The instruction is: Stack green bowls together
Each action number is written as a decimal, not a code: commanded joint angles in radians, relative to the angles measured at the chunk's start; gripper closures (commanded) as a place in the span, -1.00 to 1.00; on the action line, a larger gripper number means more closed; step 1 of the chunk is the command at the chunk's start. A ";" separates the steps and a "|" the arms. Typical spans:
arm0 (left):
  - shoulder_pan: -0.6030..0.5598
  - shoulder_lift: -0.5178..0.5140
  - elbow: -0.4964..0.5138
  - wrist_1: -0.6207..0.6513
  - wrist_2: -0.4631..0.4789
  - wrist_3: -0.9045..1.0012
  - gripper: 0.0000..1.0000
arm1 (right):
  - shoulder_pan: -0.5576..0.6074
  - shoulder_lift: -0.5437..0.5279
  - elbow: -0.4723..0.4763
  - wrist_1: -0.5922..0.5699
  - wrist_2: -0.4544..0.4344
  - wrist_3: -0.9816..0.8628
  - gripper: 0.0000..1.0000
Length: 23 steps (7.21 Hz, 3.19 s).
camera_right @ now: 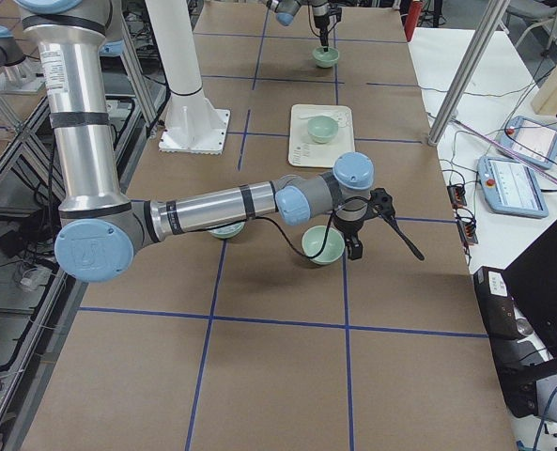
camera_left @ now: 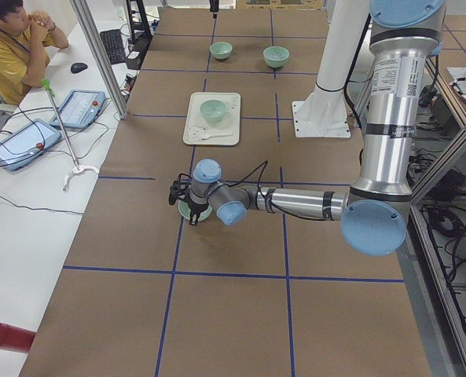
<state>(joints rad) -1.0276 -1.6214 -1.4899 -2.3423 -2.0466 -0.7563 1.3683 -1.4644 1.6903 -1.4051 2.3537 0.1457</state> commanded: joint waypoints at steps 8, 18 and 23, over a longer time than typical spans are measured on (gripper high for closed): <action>0.208 -0.637 -0.132 0.572 0.003 -0.490 1.00 | 0.000 -0.001 0.012 0.000 0.001 0.006 -1.00; 0.431 -0.730 0.036 0.497 0.175 -0.572 1.00 | 0.000 -0.001 0.011 0.000 0.003 0.020 -1.00; 0.425 -0.716 0.024 0.498 0.250 -0.561 -1.00 | 0.000 -0.001 0.009 0.000 0.003 0.020 -1.00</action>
<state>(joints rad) -0.5976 -2.3459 -1.4565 -1.8451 -1.8269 -1.3251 1.3683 -1.4649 1.7000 -1.4051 2.3562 0.1657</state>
